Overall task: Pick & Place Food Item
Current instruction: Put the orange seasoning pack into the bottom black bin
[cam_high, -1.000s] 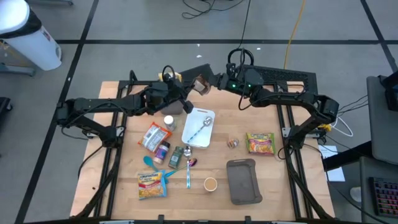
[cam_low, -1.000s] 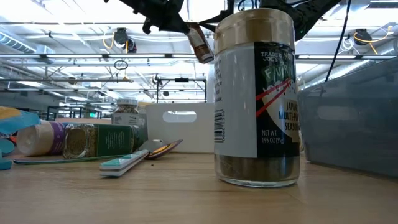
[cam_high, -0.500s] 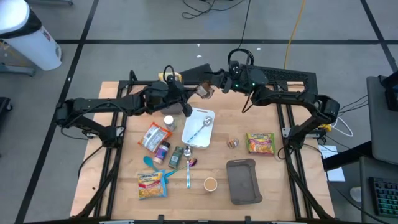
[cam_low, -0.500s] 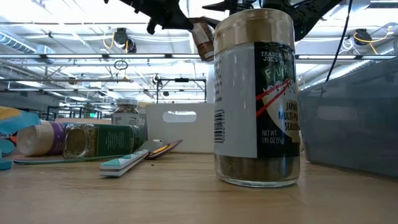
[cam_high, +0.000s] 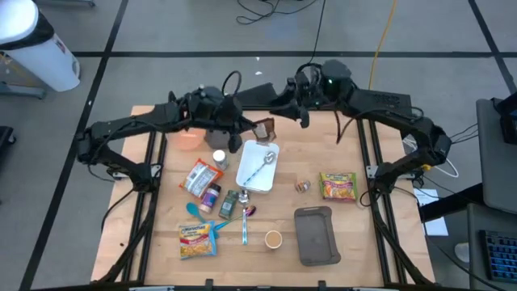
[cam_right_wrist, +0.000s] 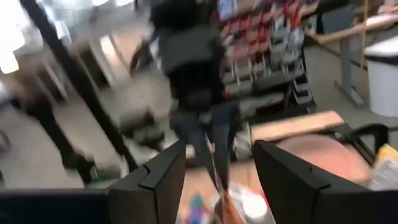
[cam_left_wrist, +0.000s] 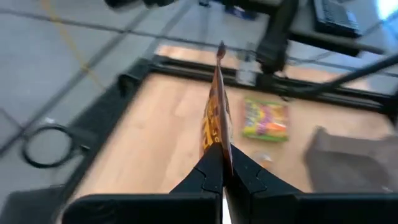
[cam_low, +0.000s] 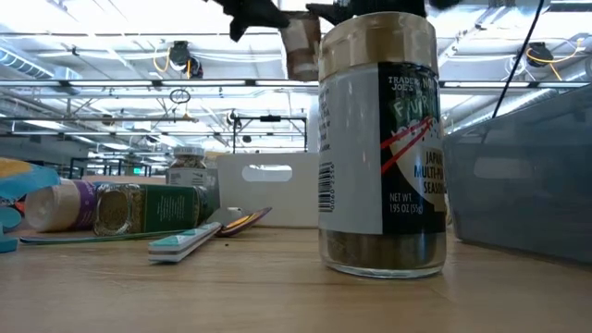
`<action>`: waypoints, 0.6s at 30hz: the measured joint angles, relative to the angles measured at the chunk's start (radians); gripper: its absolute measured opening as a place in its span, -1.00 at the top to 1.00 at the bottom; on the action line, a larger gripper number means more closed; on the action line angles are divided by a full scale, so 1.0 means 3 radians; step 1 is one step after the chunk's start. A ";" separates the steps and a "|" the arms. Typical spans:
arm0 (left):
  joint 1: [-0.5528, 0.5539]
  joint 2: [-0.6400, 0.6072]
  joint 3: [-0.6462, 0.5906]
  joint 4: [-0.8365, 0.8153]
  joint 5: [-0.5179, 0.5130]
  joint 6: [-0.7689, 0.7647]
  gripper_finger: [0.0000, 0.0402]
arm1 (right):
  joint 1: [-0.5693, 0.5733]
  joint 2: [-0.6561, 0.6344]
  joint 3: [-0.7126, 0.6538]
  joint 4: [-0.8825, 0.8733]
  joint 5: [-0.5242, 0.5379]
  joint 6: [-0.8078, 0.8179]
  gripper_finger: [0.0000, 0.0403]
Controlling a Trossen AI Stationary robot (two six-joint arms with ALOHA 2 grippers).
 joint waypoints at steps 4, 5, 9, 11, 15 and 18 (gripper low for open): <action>0.0015 0.0218 0.0390 -0.0264 0.0326 0.0017 1.00 | 0.0166 0.0054 0.0377 -0.0796 0.0166 -0.0735 0.12; 0.0015 0.0274 0.0473 -0.0338 0.0387 0.0019 1.00 | 0.0199 0.0057 0.0410 -0.0885 0.0211 -0.0828 0.12; 0.0006 0.0498 0.0756 -0.0594 0.0499 0.0050 1.00 | 0.0303 0.0053 0.0446 -0.0962 0.0260 -0.0873 0.12; -0.0005 0.0601 0.0877 -0.0727 0.0498 0.0089 1.00 | 0.0315 0.0053 0.0447 -0.1062 0.0259 -0.0835 0.12; -0.0045 0.0787 0.1079 -0.0963 0.0497 0.0124 1.00 | 0.0354 0.0058 0.0447 -0.1405 0.0276 -0.0915 0.14; -0.0069 0.0882 0.1177 -0.1070 0.0475 0.0156 1.00 | 0.0397 0.0058 0.0447 -0.1643 0.0377 -0.1003 0.15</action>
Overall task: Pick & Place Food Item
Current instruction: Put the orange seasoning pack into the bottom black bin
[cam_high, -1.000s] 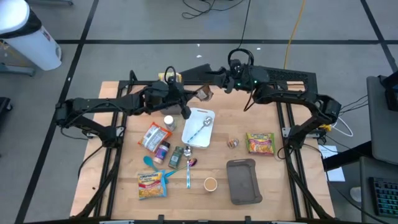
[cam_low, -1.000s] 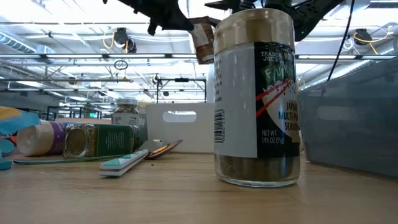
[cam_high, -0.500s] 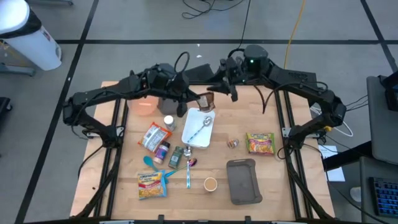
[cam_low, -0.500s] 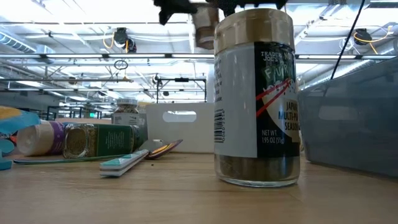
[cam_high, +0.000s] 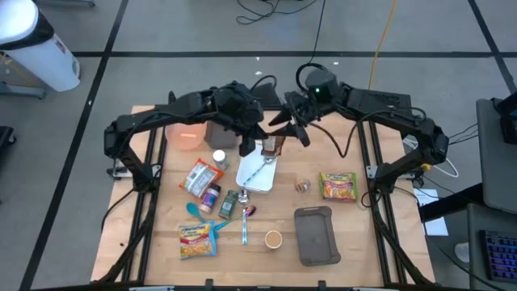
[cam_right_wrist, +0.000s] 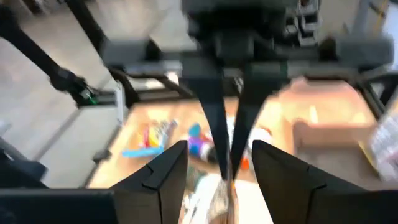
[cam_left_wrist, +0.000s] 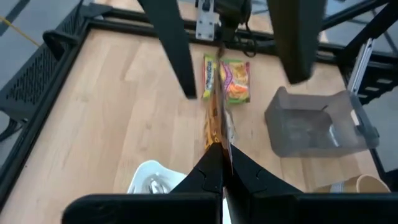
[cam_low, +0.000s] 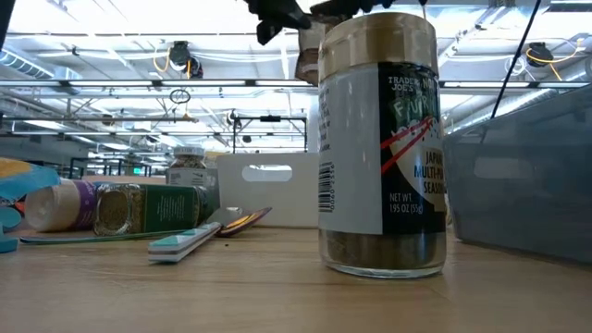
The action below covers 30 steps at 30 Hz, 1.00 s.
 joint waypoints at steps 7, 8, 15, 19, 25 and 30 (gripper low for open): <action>-0.0025 0.0029 0.0012 0.0031 -0.0009 -0.0041 1.00 | 0.0151 -0.0001 0.0000 -0.0363 0.0505 -0.0266 0.14; -0.0025 0.0029 0.0012 0.0032 -0.0009 -0.0053 1.00 | 0.0167 -0.0001 0.0000 -0.0380 0.0518 -0.0284 0.15; -0.0027 0.0029 0.0012 0.0032 -0.0036 -0.0085 1.00 | 0.0233 -0.0001 -0.0001 -0.0403 0.0766 -0.0348 0.22; -0.0041 0.0029 0.0012 0.0033 -0.0036 -0.0095 1.00 | 0.0232 -0.0001 -0.0001 -0.0402 0.0761 -0.0338 0.30; -0.0052 0.0029 0.0012 0.0033 -0.0038 -0.0127 1.00 | 0.0232 -0.0001 -0.0001 -0.0402 0.0757 -0.0337 0.50; -0.0053 0.0029 0.0012 0.0033 -0.0052 -0.0130 1.00 | 0.0233 -0.0001 -0.0001 -0.0413 0.0752 -0.0335 0.76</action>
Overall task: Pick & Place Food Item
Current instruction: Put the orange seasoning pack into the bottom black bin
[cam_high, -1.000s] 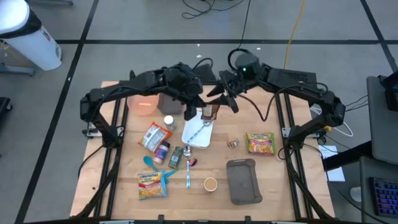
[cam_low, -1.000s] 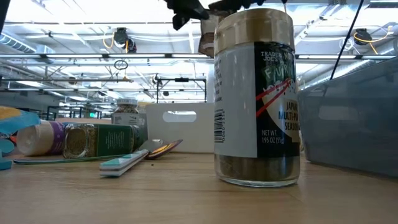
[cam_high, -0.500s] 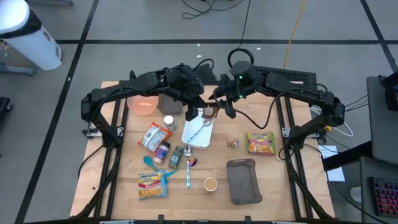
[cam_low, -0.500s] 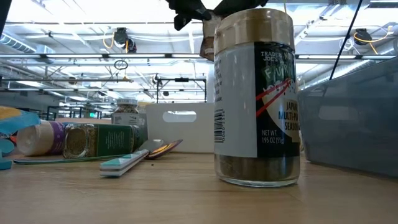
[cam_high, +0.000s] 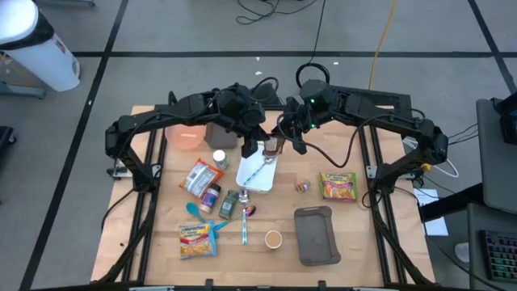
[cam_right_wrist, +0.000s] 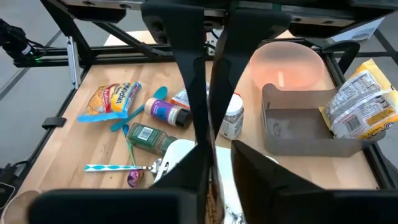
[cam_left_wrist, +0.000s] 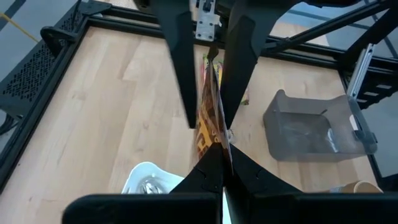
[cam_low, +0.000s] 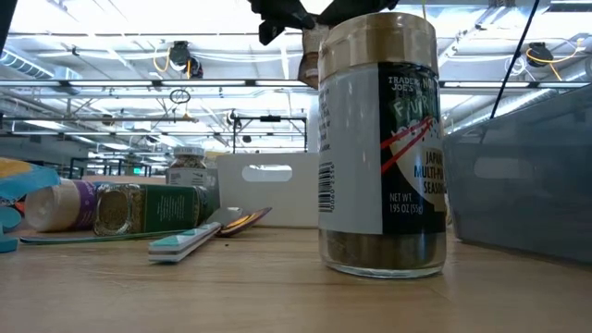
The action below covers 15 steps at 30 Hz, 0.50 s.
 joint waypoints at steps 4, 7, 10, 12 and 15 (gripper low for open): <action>0.0000 0.0000 0.0001 0.0000 -0.0050 -0.0005 1.00 | 0.0000 0.0000 -0.0001 -0.0003 -0.0001 -0.0011 0.97; 0.0000 0.0000 0.0001 0.0002 -0.0052 -0.0027 0.96 | 0.0000 0.0000 -0.0001 -0.0003 -0.0001 -0.0001 0.98; 0.0000 0.0000 0.0001 0.0003 -0.0051 -0.0052 0.90 | 0.0000 0.0000 -0.0001 0.0000 0.0000 -0.0005 0.99; 0.0014 0.0000 0.0001 0.0009 -0.0050 -0.0124 0.85 | 0.0000 0.0000 -0.0001 0.0001 0.0001 -0.0003 1.00; 0.0040 0.0000 0.0001 0.0011 -0.0043 -0.0184 0.74 | -0.0001 0.0000 -0.0003 0.0003 0.0007 -0.0011 1.00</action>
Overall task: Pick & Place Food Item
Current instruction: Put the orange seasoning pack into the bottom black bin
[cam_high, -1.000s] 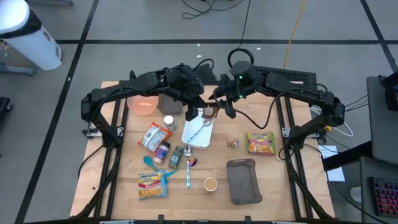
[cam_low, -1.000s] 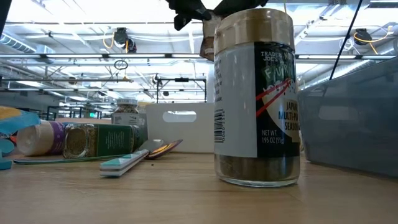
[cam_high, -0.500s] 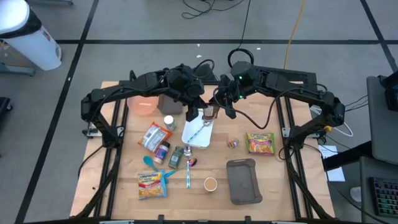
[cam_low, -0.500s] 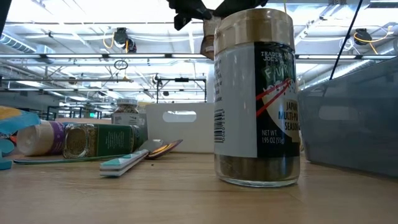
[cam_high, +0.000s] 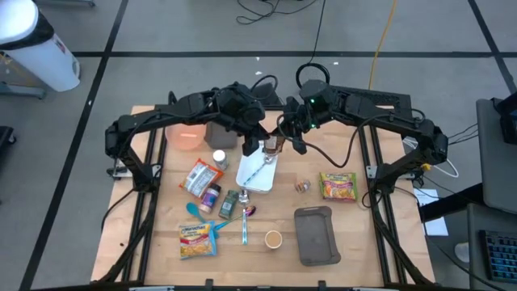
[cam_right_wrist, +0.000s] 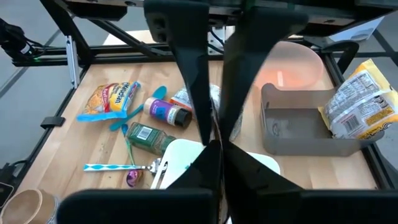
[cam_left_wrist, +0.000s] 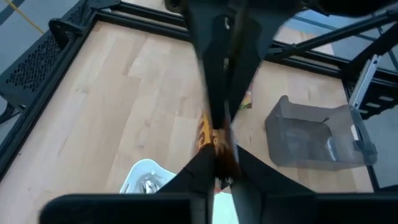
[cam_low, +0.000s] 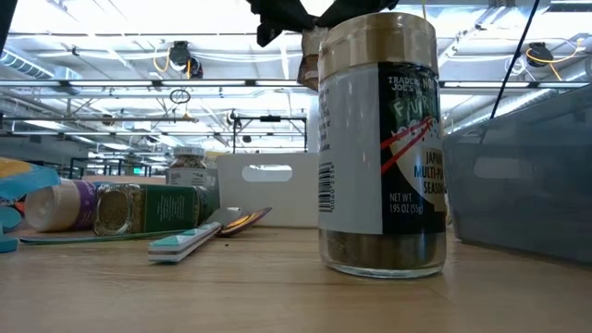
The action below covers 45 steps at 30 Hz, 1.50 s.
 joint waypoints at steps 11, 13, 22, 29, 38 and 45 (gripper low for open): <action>0.0045 -0.0030 0.0000 0.0022 -0.0001 -0.0183 0.17 | -0.0071 -0.0099 -0.0003 -0.0367 0.0025 -0.0186 1.00; 0.0045 -0.0076 0.0000 0.0027 0.0002 -0.0213 0.12 | -0.0090 -0.0162 -0.0004 -0.0550 0.0028 -0.0210 1.00; -0.0029 -0.0385 0.0001 0.0004 0.0000 -0.0723 0.07 | -0.0046 -0.0579 -0.0003 -0.1108 0.0025 -0.0226 1.00; -0.0331 -0.0491 0.0003 -0.0007 -0.0308 -0.0906 0.07 | 0.0202 -0.0962 -0.0126 -0.1266 0.0075 0.0107 1.00; -0.0677 -0.0485 -0.0043 -0.0012 -0.0544 -0.0967 0.07 | 0.0928 -0.1413 -0.0854 -0.0971 0.0752 0.0880 1.00; -0.0857 -0.0486 -0.0046 -0.0172 -0.0615 -0.0969 0.07 | 0.1631 -0.1506 -0.1367 -0.0528 0.1251 0.1573 1.00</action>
